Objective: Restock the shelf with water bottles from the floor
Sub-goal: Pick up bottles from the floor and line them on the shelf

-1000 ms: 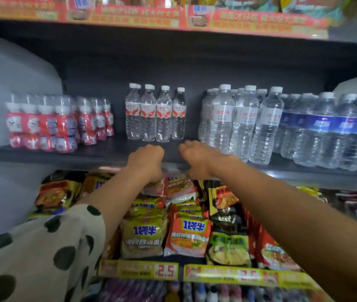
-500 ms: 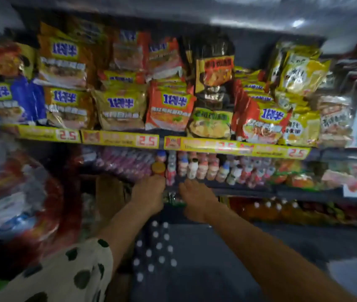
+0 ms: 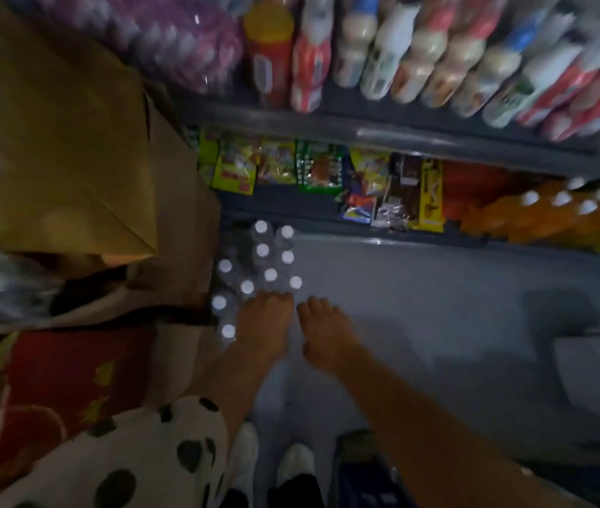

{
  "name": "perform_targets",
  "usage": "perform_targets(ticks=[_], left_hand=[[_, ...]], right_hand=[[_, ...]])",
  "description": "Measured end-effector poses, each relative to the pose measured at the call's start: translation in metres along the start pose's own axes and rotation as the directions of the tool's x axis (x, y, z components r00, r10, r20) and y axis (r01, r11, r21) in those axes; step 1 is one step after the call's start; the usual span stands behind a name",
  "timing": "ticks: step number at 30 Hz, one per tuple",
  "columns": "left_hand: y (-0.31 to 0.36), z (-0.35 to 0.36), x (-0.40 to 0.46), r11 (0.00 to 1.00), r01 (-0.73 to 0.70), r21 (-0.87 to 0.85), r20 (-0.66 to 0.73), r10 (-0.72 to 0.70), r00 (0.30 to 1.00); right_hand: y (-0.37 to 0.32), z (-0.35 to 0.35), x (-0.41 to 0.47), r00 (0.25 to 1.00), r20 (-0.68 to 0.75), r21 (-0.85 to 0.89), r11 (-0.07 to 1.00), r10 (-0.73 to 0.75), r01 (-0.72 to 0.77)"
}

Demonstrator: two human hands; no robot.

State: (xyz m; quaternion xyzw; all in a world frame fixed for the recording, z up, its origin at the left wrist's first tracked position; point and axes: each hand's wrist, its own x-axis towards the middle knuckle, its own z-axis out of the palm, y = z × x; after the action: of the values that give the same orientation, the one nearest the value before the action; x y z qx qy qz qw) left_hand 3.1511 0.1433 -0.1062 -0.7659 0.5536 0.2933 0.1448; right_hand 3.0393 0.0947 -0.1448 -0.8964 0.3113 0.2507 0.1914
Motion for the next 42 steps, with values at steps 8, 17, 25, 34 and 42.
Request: perform_targets(ticks=[8,17,25,34,42], left_hand=[[-0.034,0.133,0.108,0.999,-0.003,0.052,-0.013,0.004,1.0],[-0.047,0.169,0.125,0.996,-0.035,0.08,-0.003,0.036,0.999],[-0.029,0.068,0.031,0.994,-0.104,-0.016,-0.012,0.104,0.995],[-0.009,-0.148,-0.126,0.932,-0.264,-0.25,-0.105,0.245,0.964],[-0.003,-0.327,-0.252,0.669,-0.544,-0.505,-0.348,0.419,0.839]], right_hand=[[0.023,0.141,0.134,0.992,-0.048,-0.106,0.987,0.119,-0.123],[0.032,0.169,0.151,0.994,-0.036,-0.029,0.994,0.106,-0.107],[0.01,0.038,0.037,1.0,-0.017,0.024,0.999,0.025,-0.025],[-0.039,-0.261,-0.172,0.963,-0.128,0.006,0.971,-0.237,0.239],[-0.086,-0.47,-0.309,0.844,-0.38,-0.044,0.919,-0.378,0.392]])
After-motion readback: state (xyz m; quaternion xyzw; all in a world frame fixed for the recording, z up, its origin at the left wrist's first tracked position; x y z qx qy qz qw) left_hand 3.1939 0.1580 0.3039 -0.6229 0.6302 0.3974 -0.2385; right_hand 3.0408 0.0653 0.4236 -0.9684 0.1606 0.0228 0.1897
